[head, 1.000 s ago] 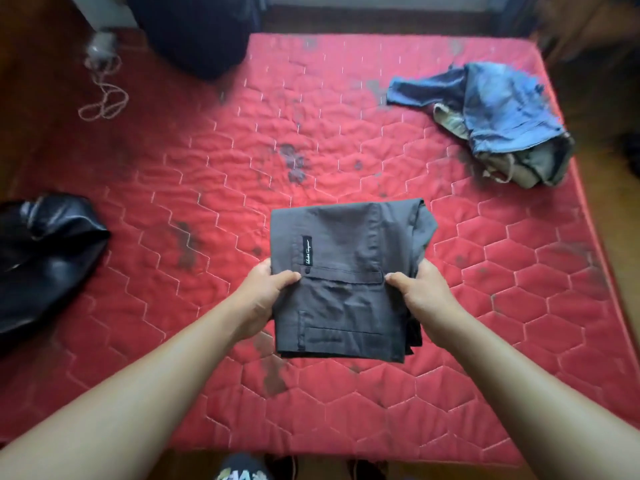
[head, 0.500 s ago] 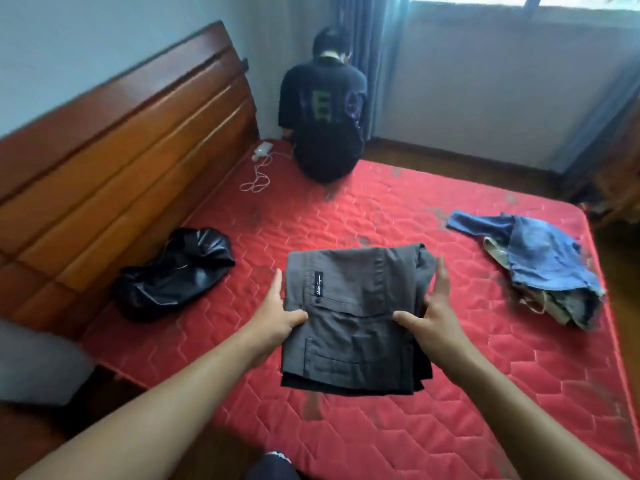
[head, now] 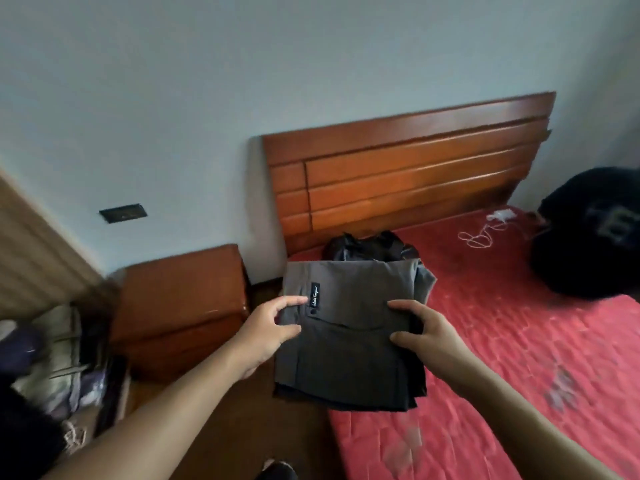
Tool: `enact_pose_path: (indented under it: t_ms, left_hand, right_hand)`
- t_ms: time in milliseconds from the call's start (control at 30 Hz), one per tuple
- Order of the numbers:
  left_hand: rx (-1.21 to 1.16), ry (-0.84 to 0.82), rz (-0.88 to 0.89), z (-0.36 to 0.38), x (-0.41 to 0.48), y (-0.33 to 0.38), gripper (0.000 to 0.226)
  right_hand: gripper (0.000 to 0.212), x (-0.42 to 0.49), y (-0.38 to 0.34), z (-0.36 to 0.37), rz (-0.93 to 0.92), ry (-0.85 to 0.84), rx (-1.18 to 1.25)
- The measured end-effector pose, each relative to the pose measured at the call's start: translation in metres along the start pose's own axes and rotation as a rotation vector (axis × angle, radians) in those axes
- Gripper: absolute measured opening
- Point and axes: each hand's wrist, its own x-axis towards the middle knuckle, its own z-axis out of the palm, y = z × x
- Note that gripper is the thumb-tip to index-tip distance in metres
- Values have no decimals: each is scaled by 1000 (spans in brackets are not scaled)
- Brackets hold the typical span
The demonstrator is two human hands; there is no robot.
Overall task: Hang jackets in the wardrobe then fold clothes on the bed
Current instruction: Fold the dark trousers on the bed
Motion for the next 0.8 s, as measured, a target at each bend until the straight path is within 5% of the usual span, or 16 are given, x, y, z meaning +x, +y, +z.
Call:
enact_pose_path:
  t_ms: [533, 800]
  left_hand:
    - [-93, 570, -200, -308, -89, -123, 51]
    - [-246, 757, -299, -399, -117, -144, 50]
  right_hand:
    - [51, 153, -192, 339, -285, -619, -186]
    - [48, 199, -261, 477, -391, -821, -274]
